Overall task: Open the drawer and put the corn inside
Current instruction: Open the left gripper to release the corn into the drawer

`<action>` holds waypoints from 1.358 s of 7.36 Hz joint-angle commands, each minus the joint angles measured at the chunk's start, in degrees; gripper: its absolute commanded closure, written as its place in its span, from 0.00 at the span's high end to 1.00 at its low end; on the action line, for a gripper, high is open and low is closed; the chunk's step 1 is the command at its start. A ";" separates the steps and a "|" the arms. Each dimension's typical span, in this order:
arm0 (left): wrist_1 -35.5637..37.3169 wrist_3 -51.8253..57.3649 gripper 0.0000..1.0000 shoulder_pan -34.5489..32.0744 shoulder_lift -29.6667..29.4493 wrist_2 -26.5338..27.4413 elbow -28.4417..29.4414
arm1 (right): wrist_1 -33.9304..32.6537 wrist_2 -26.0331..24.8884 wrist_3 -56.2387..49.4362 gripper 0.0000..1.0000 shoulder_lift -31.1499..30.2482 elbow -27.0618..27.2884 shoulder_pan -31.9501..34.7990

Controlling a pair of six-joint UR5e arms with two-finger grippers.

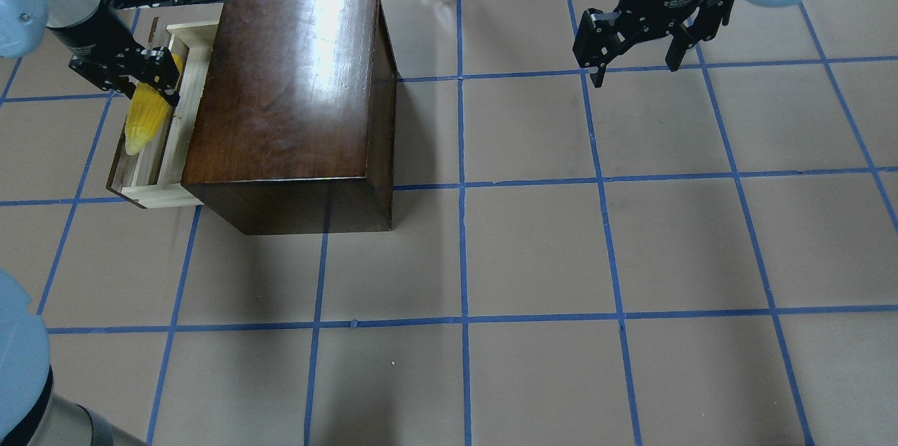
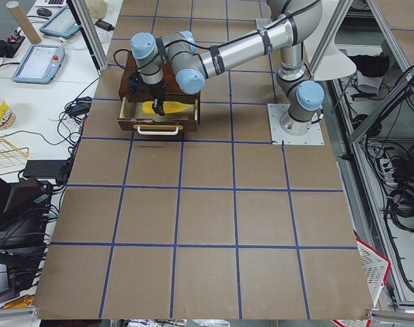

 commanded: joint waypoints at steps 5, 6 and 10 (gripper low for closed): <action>-0.80 -0.76 0.85 -0.81 2.51 0.21 0.79 | -0.05 0.00 -0.01 1.00 0.00 0.00 0.00; -1.50 -1.20 0.86 -1.25 4.52 -0.22 0.71 | -0.05 0.00 -0.01 1.00 0.00 0.00 0.00; -6.04 -10.68 0.97 -14.58 11.73 -0.31 -0.17 | -0.05 0.00 -0.01 1.00 0.00 0.00 0.00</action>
